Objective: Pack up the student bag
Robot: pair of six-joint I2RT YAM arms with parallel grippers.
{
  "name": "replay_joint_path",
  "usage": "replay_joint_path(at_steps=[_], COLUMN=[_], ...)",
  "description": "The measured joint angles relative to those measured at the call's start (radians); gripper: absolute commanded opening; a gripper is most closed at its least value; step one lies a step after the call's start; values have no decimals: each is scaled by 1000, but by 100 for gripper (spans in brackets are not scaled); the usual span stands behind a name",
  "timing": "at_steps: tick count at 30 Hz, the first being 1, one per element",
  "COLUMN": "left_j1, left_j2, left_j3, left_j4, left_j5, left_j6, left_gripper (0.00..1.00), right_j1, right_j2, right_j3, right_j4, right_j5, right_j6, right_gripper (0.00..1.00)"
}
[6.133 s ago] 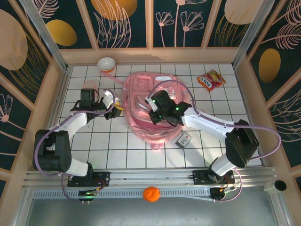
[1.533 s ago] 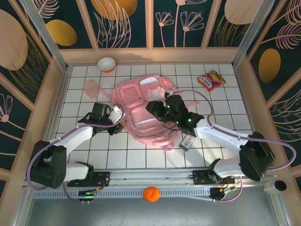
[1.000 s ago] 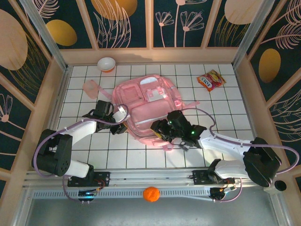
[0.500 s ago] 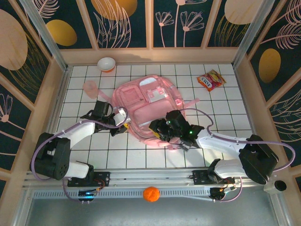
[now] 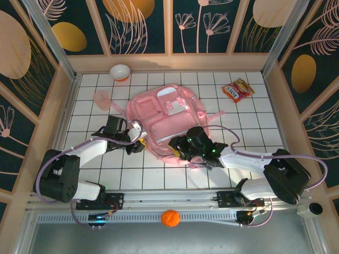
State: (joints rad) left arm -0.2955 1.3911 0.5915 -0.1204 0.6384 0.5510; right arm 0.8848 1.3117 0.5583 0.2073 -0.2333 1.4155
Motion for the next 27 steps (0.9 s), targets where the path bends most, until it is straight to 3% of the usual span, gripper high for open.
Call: replay_joint_path(at_steps=[12,19,27], left_j1=[-6,-55,-98], left_j2=[44,21,7], left_j3=[17,17,38], left_j4=[12,11,-63], left_j5=[-7,-19,-48], left_j6=[-27,-52,-63], left_gripper=[5,3,3], right_j1=[0,23,33], right_j2=[2,53,107], right_j3=[-3,-27,-27], right_j4=[21,113,171], right_j5=[37,118,174], right_j6=[14,80,106], right_gripper=[41,29,27])
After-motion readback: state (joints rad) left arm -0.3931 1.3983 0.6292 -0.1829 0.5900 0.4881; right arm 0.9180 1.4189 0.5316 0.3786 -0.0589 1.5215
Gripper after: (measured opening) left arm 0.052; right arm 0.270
